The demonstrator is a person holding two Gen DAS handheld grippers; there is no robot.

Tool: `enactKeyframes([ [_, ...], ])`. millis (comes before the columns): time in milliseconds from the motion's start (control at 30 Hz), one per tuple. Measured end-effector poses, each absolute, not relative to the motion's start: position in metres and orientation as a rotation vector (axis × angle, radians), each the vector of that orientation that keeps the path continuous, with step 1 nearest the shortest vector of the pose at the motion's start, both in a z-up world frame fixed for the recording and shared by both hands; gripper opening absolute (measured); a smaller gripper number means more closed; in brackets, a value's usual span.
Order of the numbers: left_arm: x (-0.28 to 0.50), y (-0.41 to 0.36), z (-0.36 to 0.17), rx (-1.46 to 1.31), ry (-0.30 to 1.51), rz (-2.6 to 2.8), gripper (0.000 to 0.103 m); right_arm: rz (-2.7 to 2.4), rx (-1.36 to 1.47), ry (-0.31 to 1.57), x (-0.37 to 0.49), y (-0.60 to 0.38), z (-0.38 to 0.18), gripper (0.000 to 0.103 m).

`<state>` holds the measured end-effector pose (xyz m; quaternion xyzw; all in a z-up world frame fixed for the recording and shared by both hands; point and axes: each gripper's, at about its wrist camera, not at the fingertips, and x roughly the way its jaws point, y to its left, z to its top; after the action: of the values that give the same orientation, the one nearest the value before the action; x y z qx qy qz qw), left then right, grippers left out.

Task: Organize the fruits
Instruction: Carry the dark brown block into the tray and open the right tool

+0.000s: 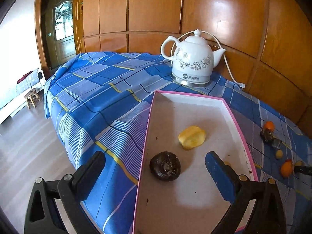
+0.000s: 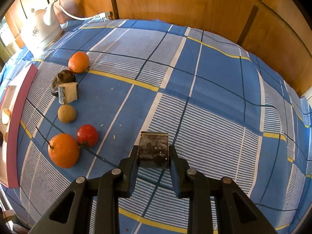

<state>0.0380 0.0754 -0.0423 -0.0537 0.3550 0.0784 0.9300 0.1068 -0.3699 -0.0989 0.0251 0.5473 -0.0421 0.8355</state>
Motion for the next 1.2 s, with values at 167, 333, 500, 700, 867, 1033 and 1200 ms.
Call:
enactKeyframes([
  [167,0.039,0.076,-0.043,-0.113,0.728,0.149,0.103,-0.069,0.077,1.11,0.103,-0.37,-0.087,0.028],
  [333,0.039,0.076,-0.043,-0.113,0.721,0.139,0.103,0.004,0.087,1.078,0.1,-0.35,-0.069,0.028],
  [500,0.038,0.078,-0.04,-0.102,0.705,0.113,0.103,0.145,0.072,1.047,0.101,-0.298,-0.051,0.028],
  [700,0.033,0.083,-0.033,-0.11,0.669,0.091,0.103,0.363,0.024,1.04,0.112,-0.204,-0.04,0.028],
  [867,0.03,0.086,-0.031,-0.11,0.653,0.087,0.103,0.473,-0.007,1.062,0.13,-0.135,-0.046,0.028],
  [1033,0.03,0.09,-0.036,-0.114,0.675,0.07,0.103,0.482,-0.002,1.118,0.154,-0.097,-0.067,0.028],
  [1200,0.029,0.094,-0.04,-0.15,0.692,0.043,0.103,0.469,0.044,1.118,0.172,-0.086,-0.076,0.031],
])
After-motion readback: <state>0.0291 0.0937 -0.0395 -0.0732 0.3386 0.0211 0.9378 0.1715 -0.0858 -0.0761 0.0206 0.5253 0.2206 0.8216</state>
